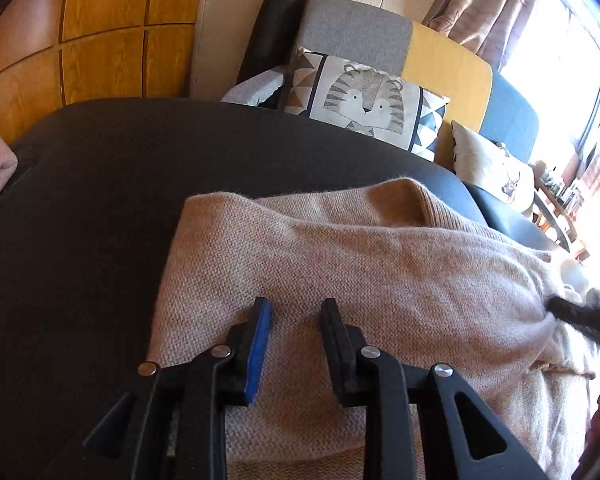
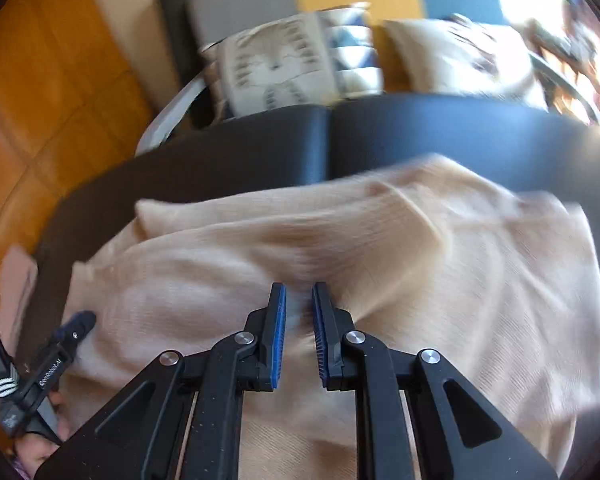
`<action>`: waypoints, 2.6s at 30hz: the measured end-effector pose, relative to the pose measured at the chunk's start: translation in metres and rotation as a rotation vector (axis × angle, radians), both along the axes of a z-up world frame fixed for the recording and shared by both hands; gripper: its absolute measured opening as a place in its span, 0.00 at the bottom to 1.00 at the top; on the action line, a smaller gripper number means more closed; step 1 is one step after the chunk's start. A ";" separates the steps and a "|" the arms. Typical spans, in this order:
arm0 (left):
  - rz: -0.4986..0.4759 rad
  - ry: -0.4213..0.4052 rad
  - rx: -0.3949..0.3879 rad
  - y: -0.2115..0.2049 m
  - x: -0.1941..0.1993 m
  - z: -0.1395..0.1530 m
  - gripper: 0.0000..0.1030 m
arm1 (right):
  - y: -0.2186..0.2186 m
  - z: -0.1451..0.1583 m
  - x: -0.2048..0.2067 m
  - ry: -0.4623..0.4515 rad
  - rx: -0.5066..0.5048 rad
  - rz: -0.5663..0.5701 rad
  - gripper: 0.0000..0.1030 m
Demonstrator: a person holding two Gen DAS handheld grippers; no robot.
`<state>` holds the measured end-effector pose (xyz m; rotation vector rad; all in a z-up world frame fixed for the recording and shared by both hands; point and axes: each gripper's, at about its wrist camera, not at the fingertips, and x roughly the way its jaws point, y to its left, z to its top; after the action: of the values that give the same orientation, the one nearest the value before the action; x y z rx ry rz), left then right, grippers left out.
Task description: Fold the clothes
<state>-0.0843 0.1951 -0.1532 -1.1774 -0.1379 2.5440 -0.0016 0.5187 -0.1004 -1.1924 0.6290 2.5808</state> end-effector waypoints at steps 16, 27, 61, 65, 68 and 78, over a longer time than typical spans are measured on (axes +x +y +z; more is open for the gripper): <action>-0.012 0.013 0.021 0.010 0.000 -0.001 0.28 | 0.053 -0.010 0.023 0.081 -0.155 -0.149 0.47; -0.101 0.055 -0.020 0.024 0.004 0.015 0.30 | 0.040 0.012 0.035 0.117 0.015 -0.092 0.11; -0.131 0.021 -0.078 0.035 -0.010 0.002 0.31 | 0.054 -0.005 0.057 0.137 -0.026 -0.176 0.15; -0.147 0.057 -0.020 0.051 -0.003 0.028 0.31 | 0.033 0.005 0.056 0.156 -0.016 -0.026 0.15; -0.249 0.137 -0.036 0.091 0.009 0.049 0.31 | 0.016 0.003 0.044 0.149 -0.006 0.073 0.15; -0.396 0.138 -0.134 0.139 0.009 0.025 0.33 | 0.011 0.002 0.032 0.053 0.036 0.055 0.19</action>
<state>-0.0756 0.3336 -0.1278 -0.9571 0.2766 2.2965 0.0307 0.5302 -0.0984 -1.1495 0.5652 2.6658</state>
